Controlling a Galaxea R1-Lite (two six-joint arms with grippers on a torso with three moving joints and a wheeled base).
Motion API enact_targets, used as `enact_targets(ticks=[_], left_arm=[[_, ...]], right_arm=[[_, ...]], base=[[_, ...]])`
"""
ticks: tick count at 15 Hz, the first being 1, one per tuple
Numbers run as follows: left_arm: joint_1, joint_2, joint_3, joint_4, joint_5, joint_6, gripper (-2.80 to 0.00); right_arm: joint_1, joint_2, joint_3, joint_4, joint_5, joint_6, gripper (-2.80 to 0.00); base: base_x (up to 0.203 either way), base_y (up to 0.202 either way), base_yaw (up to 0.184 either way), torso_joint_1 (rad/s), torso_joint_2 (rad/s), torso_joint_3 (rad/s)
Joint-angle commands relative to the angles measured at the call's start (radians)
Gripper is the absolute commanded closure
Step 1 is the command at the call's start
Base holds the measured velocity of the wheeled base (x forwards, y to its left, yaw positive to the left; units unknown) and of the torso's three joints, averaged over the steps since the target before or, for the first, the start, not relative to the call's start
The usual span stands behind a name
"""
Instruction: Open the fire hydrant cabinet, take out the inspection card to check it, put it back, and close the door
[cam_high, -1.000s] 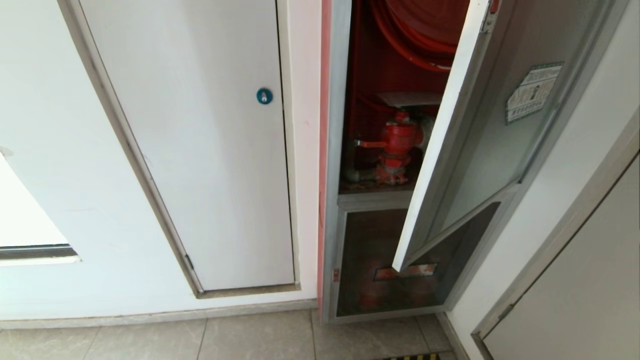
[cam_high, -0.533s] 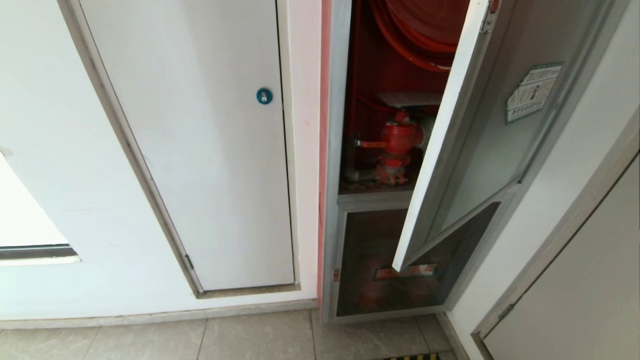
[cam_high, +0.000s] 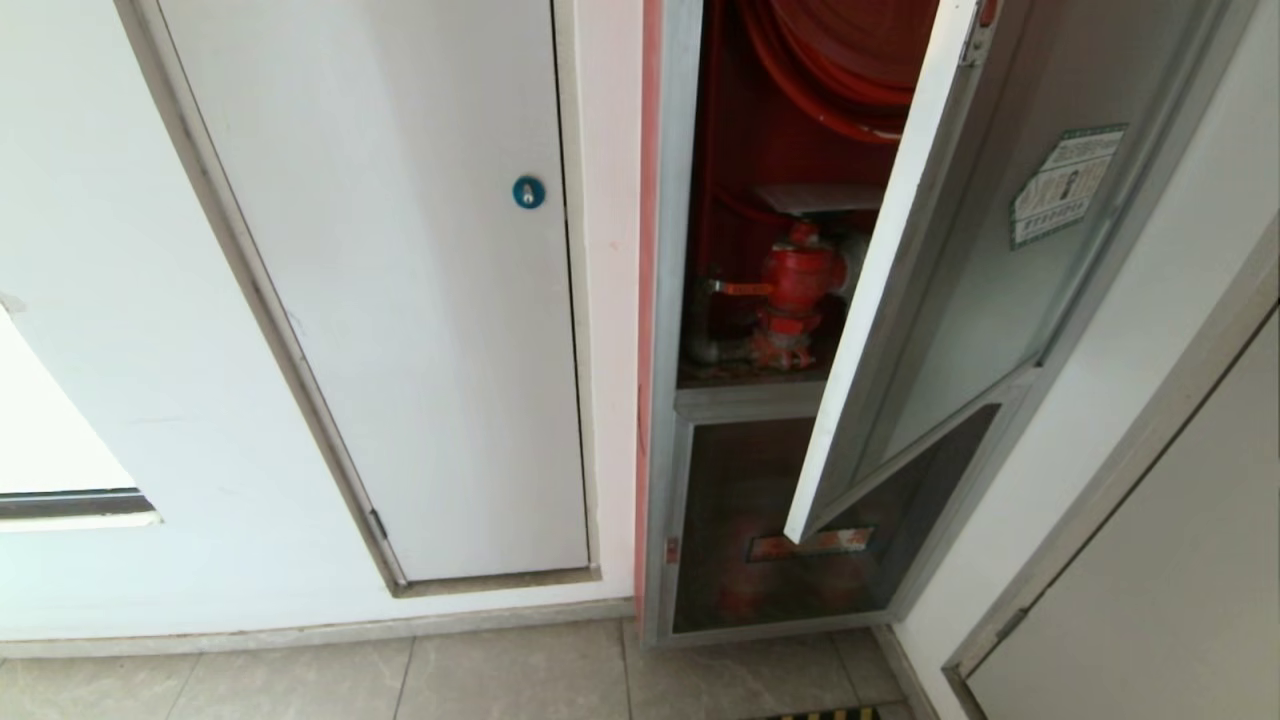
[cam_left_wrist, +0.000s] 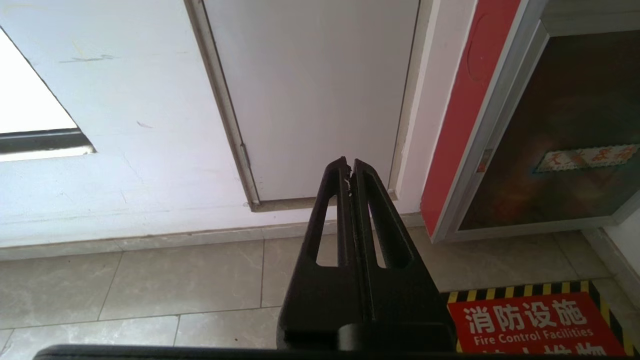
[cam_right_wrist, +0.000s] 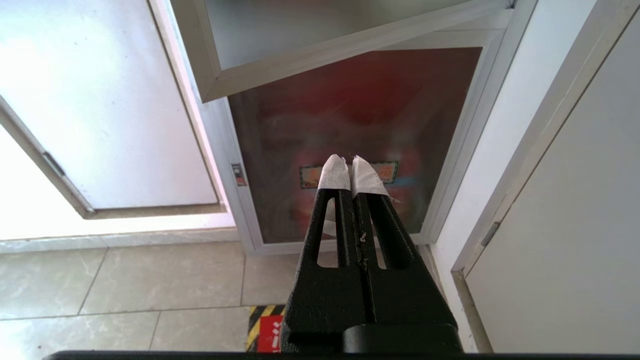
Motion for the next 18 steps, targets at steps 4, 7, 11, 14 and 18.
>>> enact_targets(ticks=[4, 7, 11, 14, 18], left_arm=[[0.0, -0.002, 0.0, 0.0, 0.0, 0.0, 0.0], [0.0, -0.002, 0.0, 0.0, 0.0, 0.0, 0.0], [0.0, -0.002, 0.0, 0.0, 0.0, 0.0, 0.0], [0.0, -0.002, 0.0, 0.0, -0.001, 0.0, 0.0], [0.0, -0.002, 0.0, 0.0, 0.0, 0.0, 0.0]], right_arm=[[0.0, 0.003, 0.0, 0.011, 0.0, 0.001, 0.0], [0.0, 0.044, -0.043, 0.011, 0.001, 0.009, 0.0], [0.003, 0.194, -0.188, 0.006, 0.019, 0.068, 0.0], [0.005, 0.256, -0.257, 0.005, 0.101, 0.072, 0.0], [0.004, 0.347, -0.306, 0.001, 0.267, 0.072, 0.0]], base=[[0.0, 0.0, 0.0, 0.0, 0.0, 0.0], [0.0, 0.0, 0.0, 0.0, 0.0, 0.0], [0.0, 0.0, 0.0, 0.0, 0.0, 0.0], [0.0, 0.0, 0.0, 0.0, 0.0, 0.0], [0.0, 0.0, 0.0, 0.0, 0.0, 0.0]])
